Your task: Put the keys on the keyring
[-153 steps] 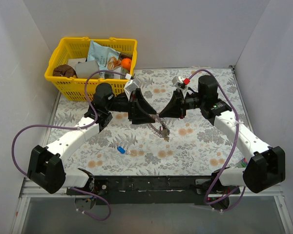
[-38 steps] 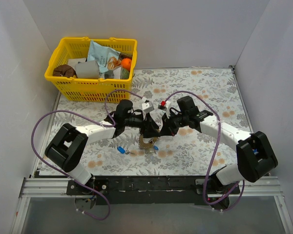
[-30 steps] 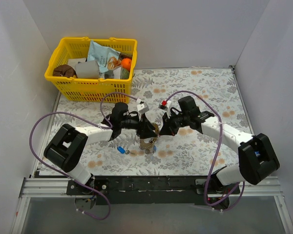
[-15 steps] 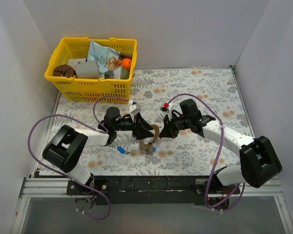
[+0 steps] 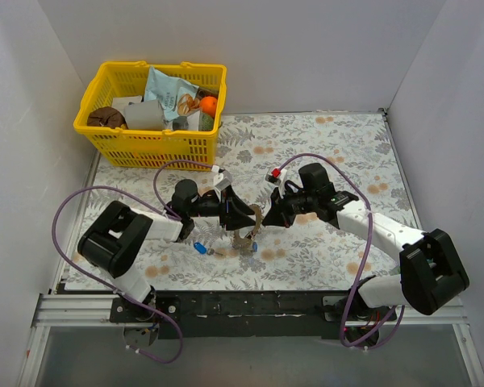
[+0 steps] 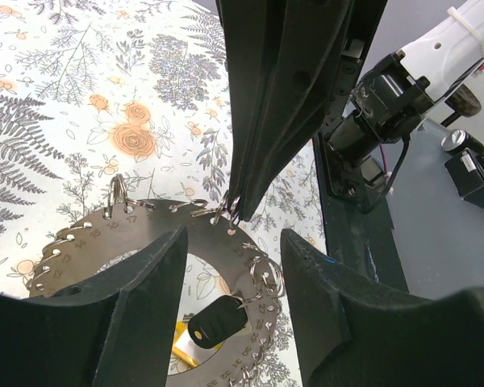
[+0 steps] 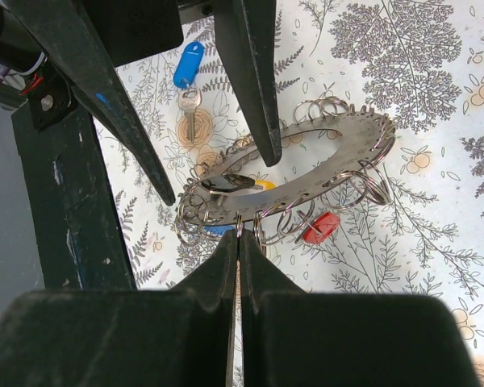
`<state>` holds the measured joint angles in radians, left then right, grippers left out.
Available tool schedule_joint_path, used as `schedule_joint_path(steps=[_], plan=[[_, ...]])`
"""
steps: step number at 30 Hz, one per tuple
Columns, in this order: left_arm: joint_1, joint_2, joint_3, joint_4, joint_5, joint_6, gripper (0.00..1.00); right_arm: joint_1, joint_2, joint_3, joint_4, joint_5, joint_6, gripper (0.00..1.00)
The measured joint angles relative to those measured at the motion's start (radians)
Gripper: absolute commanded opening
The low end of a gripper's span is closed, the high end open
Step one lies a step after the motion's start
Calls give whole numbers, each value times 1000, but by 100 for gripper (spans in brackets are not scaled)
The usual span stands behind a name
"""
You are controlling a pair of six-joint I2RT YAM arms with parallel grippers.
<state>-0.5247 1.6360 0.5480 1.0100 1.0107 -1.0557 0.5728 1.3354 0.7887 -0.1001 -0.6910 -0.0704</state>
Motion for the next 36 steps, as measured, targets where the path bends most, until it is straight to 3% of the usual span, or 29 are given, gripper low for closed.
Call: schedule_joint_path(steps=[36], plan=[[-40, 81, 18, 57, 7, -42, 45, 0, -1, 0, -2, 0, 8, 1]])
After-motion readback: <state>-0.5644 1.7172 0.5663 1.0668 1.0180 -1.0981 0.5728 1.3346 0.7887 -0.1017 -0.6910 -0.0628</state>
